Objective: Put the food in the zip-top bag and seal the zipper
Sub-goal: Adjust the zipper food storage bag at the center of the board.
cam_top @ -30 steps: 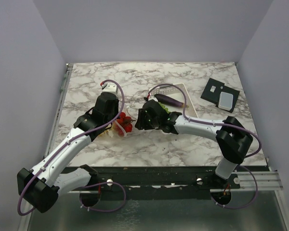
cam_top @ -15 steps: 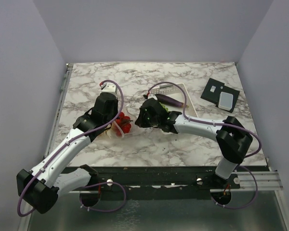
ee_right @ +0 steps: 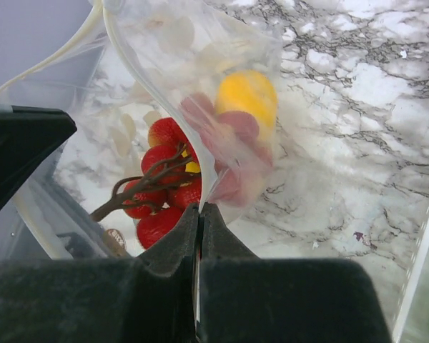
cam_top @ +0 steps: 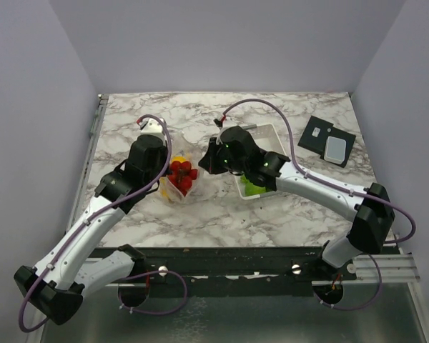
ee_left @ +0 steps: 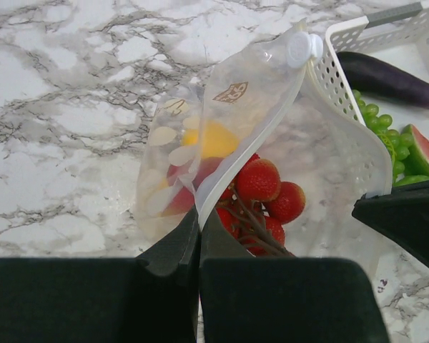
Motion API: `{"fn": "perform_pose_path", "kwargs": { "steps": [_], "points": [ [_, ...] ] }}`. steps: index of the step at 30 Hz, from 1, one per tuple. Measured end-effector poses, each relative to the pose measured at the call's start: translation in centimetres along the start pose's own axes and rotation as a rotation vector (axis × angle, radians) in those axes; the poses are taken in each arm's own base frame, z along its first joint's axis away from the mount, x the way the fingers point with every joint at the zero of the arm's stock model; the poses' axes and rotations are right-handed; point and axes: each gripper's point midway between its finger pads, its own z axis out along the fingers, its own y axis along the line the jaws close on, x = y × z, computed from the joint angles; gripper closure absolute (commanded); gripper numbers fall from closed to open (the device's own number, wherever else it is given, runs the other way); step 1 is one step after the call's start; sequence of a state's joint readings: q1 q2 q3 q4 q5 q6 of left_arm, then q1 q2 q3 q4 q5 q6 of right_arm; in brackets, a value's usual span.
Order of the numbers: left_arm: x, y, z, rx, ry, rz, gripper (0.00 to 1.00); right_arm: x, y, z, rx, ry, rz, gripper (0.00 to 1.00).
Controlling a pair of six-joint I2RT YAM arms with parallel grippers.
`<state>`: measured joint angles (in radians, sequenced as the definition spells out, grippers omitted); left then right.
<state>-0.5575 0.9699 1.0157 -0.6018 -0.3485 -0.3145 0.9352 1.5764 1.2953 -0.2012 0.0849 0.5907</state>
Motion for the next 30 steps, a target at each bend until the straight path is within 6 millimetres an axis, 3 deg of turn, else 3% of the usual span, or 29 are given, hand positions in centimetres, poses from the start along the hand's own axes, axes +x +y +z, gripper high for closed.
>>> {"fn": "perform_pose_path", "kwargs": {
  "steps": [8,13,17,20,26,28,30],
  "points": [
    [-2.5,-0.2,-2.2,0.016,-0.021,-0.029,1.00,-1.8,1.3,-1.9,-0.016,0.031,-0.090,0.99],
    [-3.9,-0.7,-3.3,0.041,-0.041,-0.059,1.00,-4.0,2.4,-3.9,-0.030,0.008,-0.132,0.99],
    [-3.5,-0.7,-3.0,0.038,-0.033,-0.072,1.00,-5.3,2.7,-4.6,-0.029,-0.019,-0.152,0.99],
    [-1.3,-0.7,-1.3,0.021,0.012,-0.068,1.00,-4.2,2.0,-3.6,-0.010,0.009,-0.155,0.99],
    [6.2,0.3,2.6,-0.046,0.190,-0.017,1.00,2.2,-2.1,1.2,0.093,0.178,-0.165,0.99],
    [7.2,0.4,2.9,-0.056,0.217,-0.007,1.00,3.7,-3.1,1.9,0.120,0.223,-0.169,0.99],
    [6.7,0.3,2.9,-0.051,0.207,-0.011,1.00,3.8,-3.3,1.7,0.125,0.231,-0.170,0.99]
  ]
}}
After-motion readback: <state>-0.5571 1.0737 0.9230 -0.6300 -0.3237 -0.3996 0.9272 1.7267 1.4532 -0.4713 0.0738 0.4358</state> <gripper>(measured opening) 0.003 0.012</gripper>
